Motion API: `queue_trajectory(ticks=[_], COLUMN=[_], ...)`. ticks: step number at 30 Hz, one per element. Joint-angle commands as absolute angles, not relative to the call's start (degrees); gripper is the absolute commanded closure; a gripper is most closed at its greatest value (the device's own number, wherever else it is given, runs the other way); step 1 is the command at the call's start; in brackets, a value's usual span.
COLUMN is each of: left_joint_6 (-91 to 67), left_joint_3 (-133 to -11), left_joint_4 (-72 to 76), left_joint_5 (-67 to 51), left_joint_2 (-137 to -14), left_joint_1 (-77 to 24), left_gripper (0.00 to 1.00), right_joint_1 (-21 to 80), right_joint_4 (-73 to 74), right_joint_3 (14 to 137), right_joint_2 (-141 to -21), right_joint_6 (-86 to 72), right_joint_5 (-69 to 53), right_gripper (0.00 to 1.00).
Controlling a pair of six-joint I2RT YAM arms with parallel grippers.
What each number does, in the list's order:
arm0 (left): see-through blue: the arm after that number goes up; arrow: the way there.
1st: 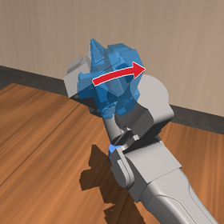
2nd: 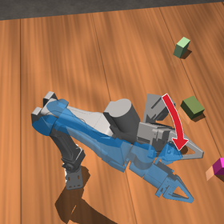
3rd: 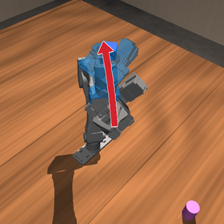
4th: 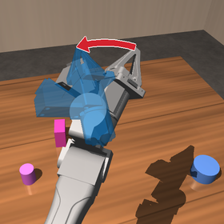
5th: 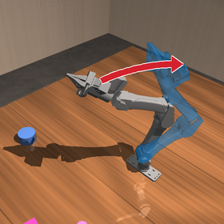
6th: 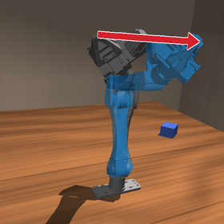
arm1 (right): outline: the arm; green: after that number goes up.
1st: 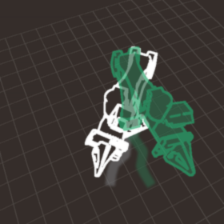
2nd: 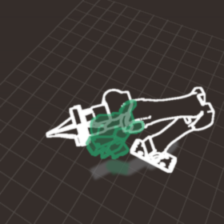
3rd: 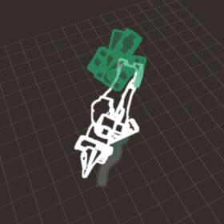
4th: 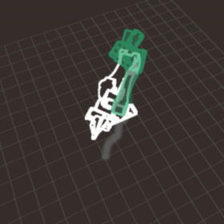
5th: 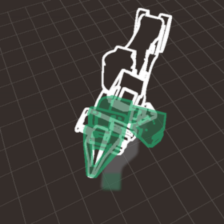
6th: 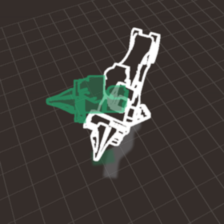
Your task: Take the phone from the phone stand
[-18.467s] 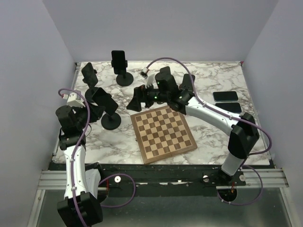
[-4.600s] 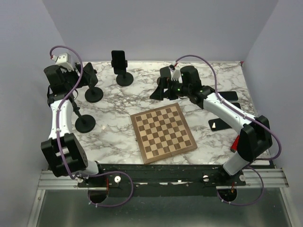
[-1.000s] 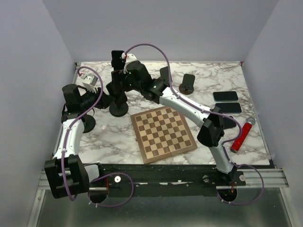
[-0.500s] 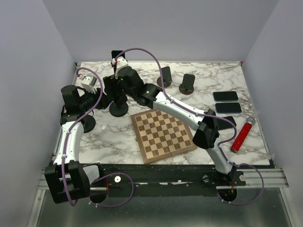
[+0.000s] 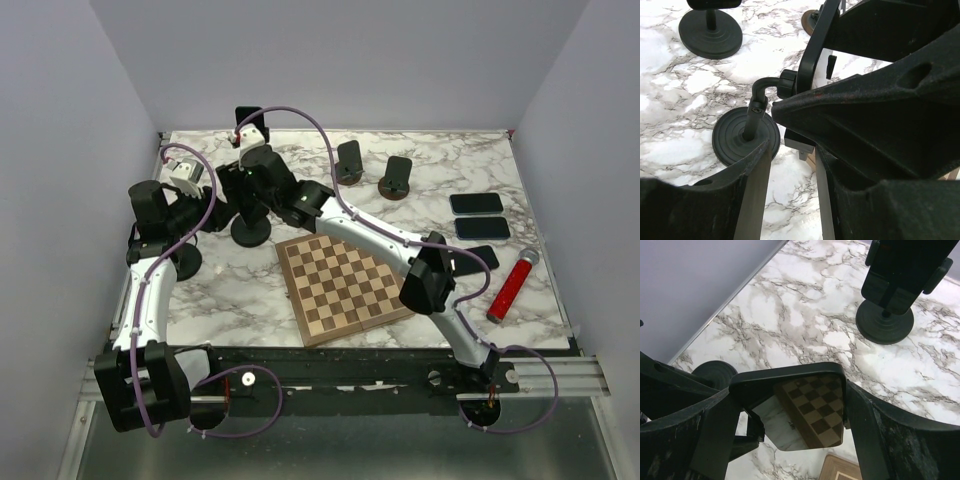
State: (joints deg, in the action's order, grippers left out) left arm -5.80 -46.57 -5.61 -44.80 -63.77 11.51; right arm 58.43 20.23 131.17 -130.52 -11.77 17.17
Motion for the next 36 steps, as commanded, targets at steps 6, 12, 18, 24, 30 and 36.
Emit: queue_trajectory(ticks=[6,12,18,24,30,36], left_joint_6=[-6.9,-7.4,-8.1,-10.3,-12.2,-13.2], left_joint_3=[-47.0,-47.3,-47.1,-46.7,-45.3,-44.7], left_joint_4=[-3.6,-2.3,1.3,4.5,7.9,9.6], left_joint_5=[-49.7,-50.0,-53.3,-54.7,-53.9,-51.7], left_joint_2=[-65.8,-66.5,-68.3,-69.0,-67.5,-66.7], left_joint_1=[11.4,11.4,11.3,11.0,10.4,9.1], left_gripper=[0.51,0.51,0.58,0.58,0.56,0.5], right_joint_1=[59.1,58.3,53.8,51.8,51.7,51.7], right_joint_4=[20.0,20.8,21.4,22.1,21.9,21.4], right_joint_3=[132.4,132.5,132.3,132.6,132.8,132.5], right_joint_2=[-131.9,-131.8,-131.1,-130.9,-131.4,-131.2], right_joint_6=[-7.6,-6.3,-10.0,-10.6,-11.4,-12.9], right_joint_5=[17.7,14.3,0.5,-6.0,-7.1,-7.7], right_gripper=[0.56,0.88,0.99,0.99,1.0,0.99])
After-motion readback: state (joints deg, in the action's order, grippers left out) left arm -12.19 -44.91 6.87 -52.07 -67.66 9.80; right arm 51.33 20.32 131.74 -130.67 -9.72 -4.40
